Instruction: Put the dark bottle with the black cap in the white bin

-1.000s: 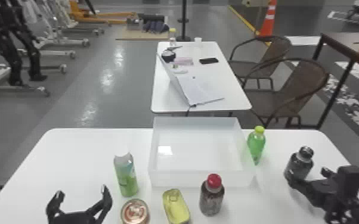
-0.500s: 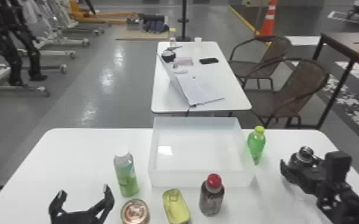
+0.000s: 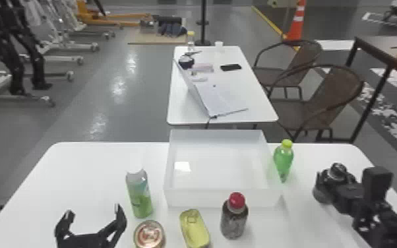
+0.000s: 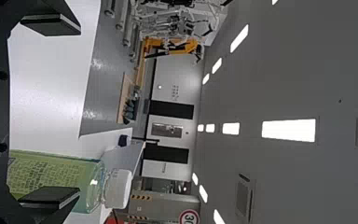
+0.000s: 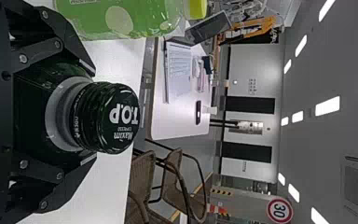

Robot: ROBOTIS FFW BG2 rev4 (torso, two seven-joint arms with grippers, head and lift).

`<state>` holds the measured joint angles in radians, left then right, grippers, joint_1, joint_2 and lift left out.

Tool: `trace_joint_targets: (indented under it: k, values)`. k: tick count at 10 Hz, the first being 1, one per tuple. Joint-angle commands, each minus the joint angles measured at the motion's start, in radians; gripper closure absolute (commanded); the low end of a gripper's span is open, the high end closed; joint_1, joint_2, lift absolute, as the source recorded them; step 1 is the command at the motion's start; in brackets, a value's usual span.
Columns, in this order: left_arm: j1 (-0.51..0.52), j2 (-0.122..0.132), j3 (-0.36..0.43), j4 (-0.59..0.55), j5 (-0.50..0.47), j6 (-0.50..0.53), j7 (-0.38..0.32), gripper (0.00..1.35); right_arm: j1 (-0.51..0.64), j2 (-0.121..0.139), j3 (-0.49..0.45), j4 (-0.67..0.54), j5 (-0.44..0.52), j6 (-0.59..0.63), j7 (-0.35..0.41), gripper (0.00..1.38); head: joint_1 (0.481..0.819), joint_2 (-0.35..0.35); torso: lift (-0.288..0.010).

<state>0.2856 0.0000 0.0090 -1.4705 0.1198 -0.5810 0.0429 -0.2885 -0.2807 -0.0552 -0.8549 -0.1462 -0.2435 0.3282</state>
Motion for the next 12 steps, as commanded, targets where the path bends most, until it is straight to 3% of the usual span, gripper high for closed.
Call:
trace_joint_targets:
  k: [1, 3, 6, 7, 8, 10, 12]
  values:
    - [0.000, -0.003, -0.001, 0.003, 0.003, -0.003, 0.000, 0.10, 0.003, 0.000, 0.000, -0.007, -0.001, 0.000, 0.000, 1.03, 0.549, 0.000, -0.100]
    - [-0.002, -0.003, -0.004, 0.004, 0.003, -0.003, 0.000, 0.10, 0.051, 0.000, 0.000, -0.119, -0.035, 0.026, -0.002, 1.03, 0.549, 0.000, -0.100]
    - [-0.006, -0.003, -0.007, 0.004, 0.004, 0.006, 0.000, 0.10, 0.252, 0.006, 0.000, -0.589, -0.150, 0.242, -0.140, 1.03, 0.549, 0.000, -0.100]
    - [-0.005, -0.003, -0.007, 0.004, 0.006, 0.007, 0.000, 0.10, 0.289, 0.012, 0.000, -0.693, -0.174, 0.291, -0.166, 1.03, 0.549, 0.000, -0.100]
    - [-0.006, -0.003, -0.007, 0.004, 0.006, 0.010, 0.000, 0.10, 0.298, 0.025, 0.000, -0.748, -0.191, 0.322, -0.175, 1.03, 0.549, 0.000, -0.100]
    - [-0.009, -0.003, -0.014, 0.004, 0.006, 0.018, 0.000, 0.10, 0.266, 0.078, 0.025, -0.799, -0.199, 0.354, -0.173, 1.03, 0.549, 0.000, -0.100]
    - [-0.013, -0.003, -0.020, 0.007, 0.006, 0.024, 0.000, 0.10, 0.189, 0.080, 0.090, -0.727, -0.214, 0.339, -0.160, 1.03, 0.549, 0.000, -0.100]
